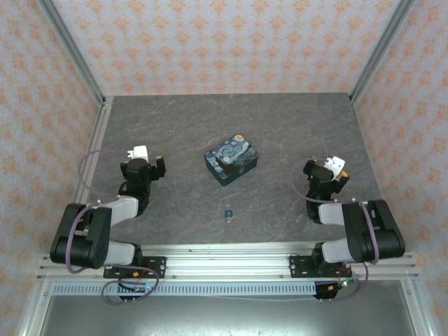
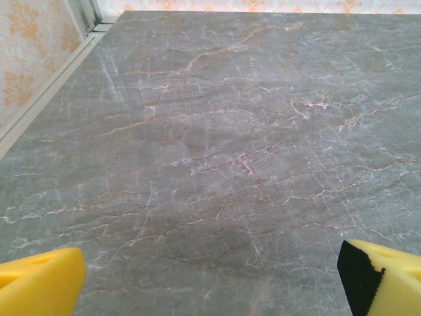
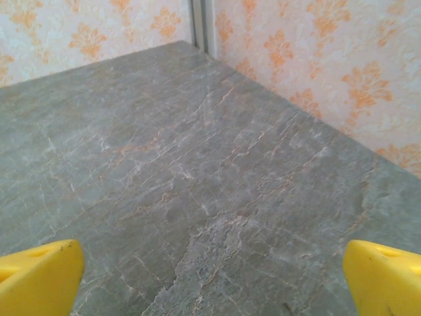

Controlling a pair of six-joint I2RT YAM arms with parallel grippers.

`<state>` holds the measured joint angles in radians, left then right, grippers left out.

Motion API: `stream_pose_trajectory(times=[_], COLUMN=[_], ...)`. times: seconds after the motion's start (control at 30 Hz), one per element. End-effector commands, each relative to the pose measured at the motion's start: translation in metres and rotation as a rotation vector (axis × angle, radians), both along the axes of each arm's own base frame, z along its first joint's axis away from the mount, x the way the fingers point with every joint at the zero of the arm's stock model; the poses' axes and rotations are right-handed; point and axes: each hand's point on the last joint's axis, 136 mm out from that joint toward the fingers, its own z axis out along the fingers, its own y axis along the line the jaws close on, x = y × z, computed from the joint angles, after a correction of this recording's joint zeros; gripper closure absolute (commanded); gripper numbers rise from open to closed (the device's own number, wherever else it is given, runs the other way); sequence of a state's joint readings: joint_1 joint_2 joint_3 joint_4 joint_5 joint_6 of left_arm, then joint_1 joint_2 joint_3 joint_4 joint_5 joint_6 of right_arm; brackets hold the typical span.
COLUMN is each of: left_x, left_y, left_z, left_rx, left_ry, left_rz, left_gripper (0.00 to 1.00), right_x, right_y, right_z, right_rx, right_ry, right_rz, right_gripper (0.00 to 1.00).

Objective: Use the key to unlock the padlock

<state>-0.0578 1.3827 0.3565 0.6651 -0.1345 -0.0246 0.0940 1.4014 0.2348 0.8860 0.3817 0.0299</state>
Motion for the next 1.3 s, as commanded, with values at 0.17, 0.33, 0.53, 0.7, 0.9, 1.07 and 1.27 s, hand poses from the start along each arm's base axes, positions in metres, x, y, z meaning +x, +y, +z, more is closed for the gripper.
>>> stream_pose_trajectory(times=[0.17, 0.33, 0.53, 0.7, 0.9, 1.07, 1.27], left_x=[0.026, 0.026, 0.026, 0.026, 0.026, 0.026, 0.026], left_y=[-0.004, -0.004, -0.004, -0.004, -0.004, -0.005, -0.004], left_z=[0.003, 0.002, 0.002, 0.002, 0.002, 0.002, 0.002], left_rx=[0.022, 0.021, 0.021, 0.021, 0.021, 0.020, 0.021], left_ry=[-0.024, -0.023, -0.020, -0.019, -0.020, -0.019, -0.019], left_rz=[-0.038, -0.041, -0.041, -0.041, -0.042, -0.043, -0.041], left_gripper=[0.00, 0.00, 0.00, 0.00, 0.00, 0.00, 0.00], right_x=[0.045, 0.045, 0.045, 0.045, 0.045, 0.047, 0.047], right_y=[0.017, 0.012, 0.013, 0.013, 0.013, 0.015, 0.016], right_z=[0.001, 0.001, 0.002, 0.001, 0.001, 0.000, 0.000], right_rx=[0.013, 0.012, 0.013, 0.014, 0.015, 0.012, 0.015], right_ry=[0.057, 0.033, 0.037, 0.040, 0.041, 0.049, 0.047], right_rz=[0.114, 0.101, 0.104, 0.103, 0.104, 0.114, 0.125], right_gripper=[0.00, 0.00, 0.00, 0.00, 0.00, 0.00, 0.00])
